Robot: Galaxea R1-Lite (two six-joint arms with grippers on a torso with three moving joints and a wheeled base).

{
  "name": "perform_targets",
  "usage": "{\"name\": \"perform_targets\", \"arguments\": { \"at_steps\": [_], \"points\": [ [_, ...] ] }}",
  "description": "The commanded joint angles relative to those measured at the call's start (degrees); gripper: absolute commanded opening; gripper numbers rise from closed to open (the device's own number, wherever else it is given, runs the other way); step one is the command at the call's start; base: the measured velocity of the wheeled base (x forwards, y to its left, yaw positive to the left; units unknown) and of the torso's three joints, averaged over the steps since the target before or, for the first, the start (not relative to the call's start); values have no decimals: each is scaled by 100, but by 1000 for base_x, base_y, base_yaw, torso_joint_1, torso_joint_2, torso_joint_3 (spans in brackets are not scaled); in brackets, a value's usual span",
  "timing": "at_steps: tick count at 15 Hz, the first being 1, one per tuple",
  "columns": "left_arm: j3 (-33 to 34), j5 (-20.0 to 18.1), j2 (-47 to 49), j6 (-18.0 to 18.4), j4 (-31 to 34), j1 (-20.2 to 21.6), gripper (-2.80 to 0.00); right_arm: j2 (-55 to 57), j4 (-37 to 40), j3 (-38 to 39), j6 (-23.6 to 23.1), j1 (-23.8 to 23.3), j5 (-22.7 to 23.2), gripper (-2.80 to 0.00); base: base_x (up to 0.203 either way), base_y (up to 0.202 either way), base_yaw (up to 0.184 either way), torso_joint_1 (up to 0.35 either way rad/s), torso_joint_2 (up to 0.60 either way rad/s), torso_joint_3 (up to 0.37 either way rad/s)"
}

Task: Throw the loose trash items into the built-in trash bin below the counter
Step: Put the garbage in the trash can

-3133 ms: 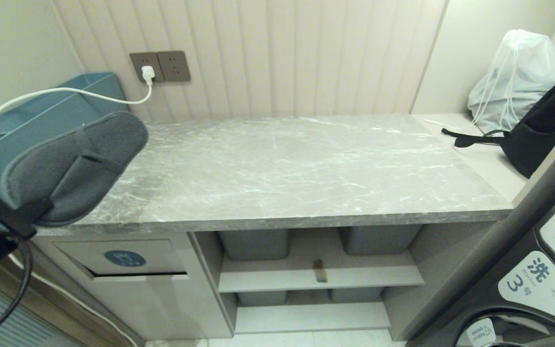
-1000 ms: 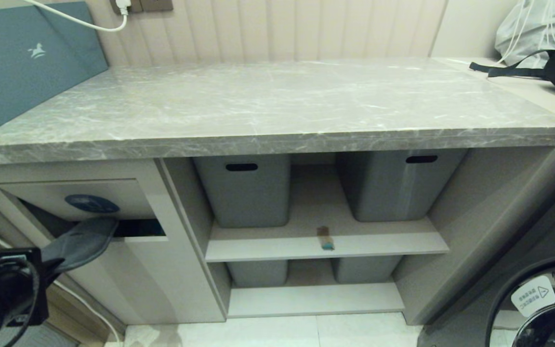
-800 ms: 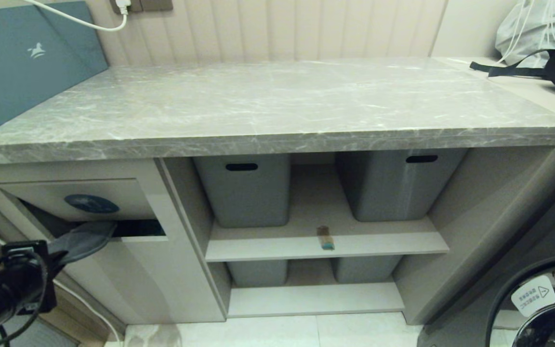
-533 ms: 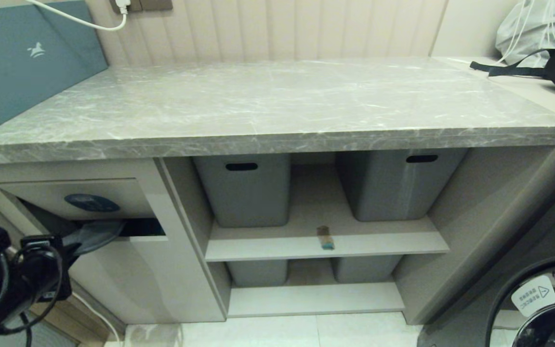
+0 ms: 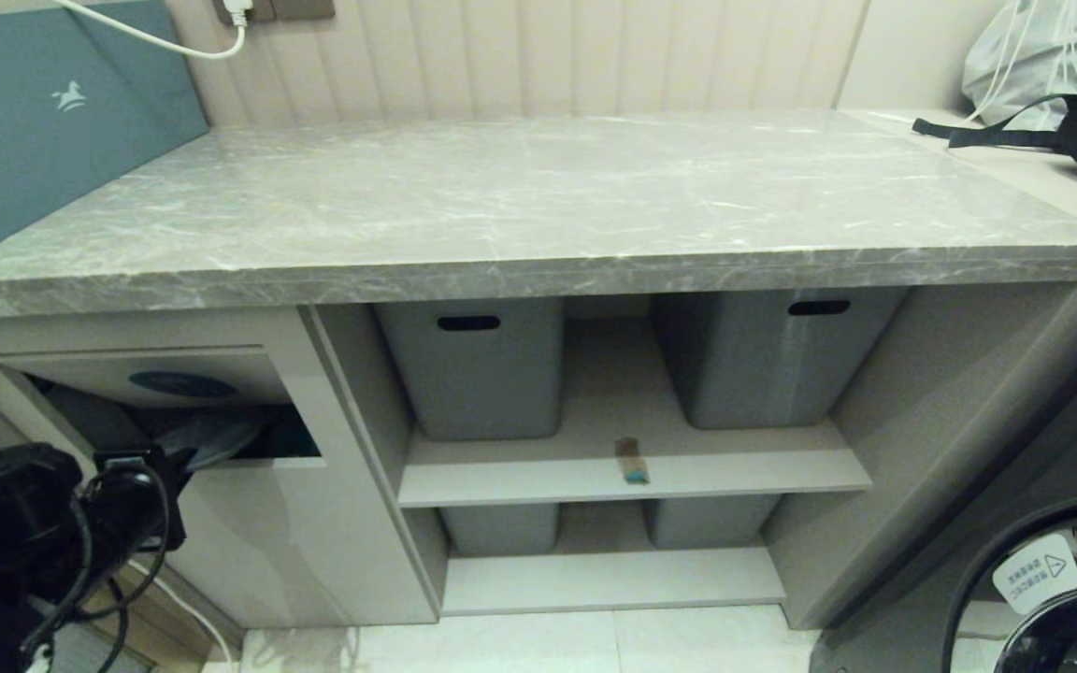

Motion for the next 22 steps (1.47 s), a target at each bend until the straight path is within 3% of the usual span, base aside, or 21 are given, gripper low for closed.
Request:
{"name": "perform_targets", "arguments": {
  "at_steps": [1,8,9,20,22],
  "points": [
    [-146,-17,481,-47,-103,-1,-280,0,0,0,5,0,6,-280,0,0,0,0,0,0],
    [-984,-137,827,-85,-115,-10,-280,0,0,0,5,0,6,-280,0,0,0,0,0,0],
    [-1088,-152,881,-85,-115,-10,0,0,0,0,5,0,6,-280,0,0,0,0,0,0],
    [-2187,-155,1379,-165,-115,-7,0,0,0,0,5,0,6,-280,0,0,0,0,0,0],
    [-2337,57,1451,-232,-115,-18,0,0,0,0,5,0,6,-280,0,0,0,0,0,0]
  ]
}}
